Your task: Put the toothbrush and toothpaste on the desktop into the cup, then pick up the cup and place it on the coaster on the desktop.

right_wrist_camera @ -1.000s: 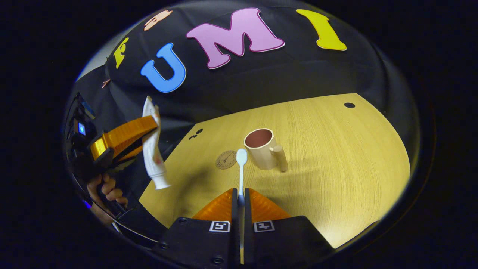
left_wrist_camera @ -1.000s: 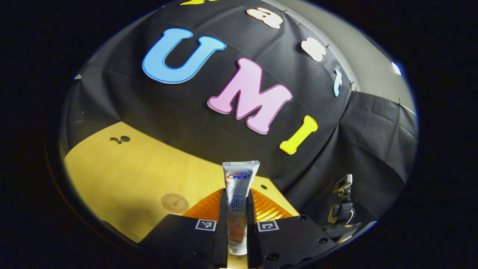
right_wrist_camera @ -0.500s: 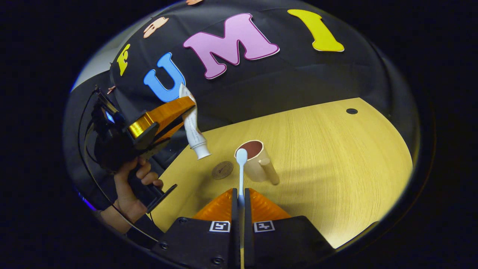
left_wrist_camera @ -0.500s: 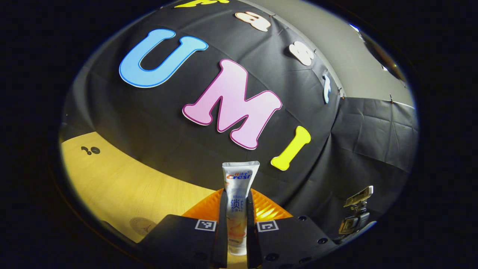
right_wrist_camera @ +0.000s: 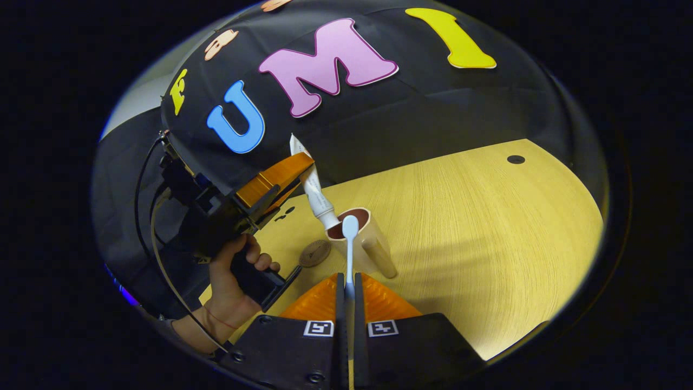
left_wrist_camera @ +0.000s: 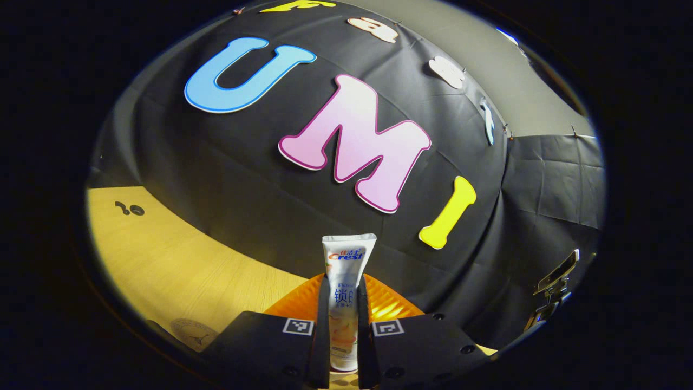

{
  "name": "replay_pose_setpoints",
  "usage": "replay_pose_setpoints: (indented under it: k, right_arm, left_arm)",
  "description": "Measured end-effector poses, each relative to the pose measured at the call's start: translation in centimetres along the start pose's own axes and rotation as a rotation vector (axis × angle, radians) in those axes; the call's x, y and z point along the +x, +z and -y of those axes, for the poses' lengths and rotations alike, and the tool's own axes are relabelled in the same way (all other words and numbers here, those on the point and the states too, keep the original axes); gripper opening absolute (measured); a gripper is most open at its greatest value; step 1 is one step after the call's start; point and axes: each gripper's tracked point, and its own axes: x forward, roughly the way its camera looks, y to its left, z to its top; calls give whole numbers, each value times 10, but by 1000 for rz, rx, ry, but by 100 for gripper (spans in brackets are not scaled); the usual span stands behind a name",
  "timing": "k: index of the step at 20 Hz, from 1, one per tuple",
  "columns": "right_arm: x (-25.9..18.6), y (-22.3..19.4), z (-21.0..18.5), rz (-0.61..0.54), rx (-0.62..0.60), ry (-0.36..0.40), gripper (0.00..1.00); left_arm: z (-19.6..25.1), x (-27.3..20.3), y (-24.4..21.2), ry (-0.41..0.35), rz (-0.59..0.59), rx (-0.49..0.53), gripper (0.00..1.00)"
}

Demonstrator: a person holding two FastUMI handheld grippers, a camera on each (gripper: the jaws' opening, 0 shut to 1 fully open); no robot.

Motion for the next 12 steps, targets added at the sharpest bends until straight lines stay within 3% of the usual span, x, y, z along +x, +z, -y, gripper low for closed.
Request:
replay_pose_setpoints:
  k: [12]
  right_arm:
    - [13, 10, 23, 18, 35, 2, 8]
  left_arm:
    - [-12, 5, -64, 37, -123, 94, 30]
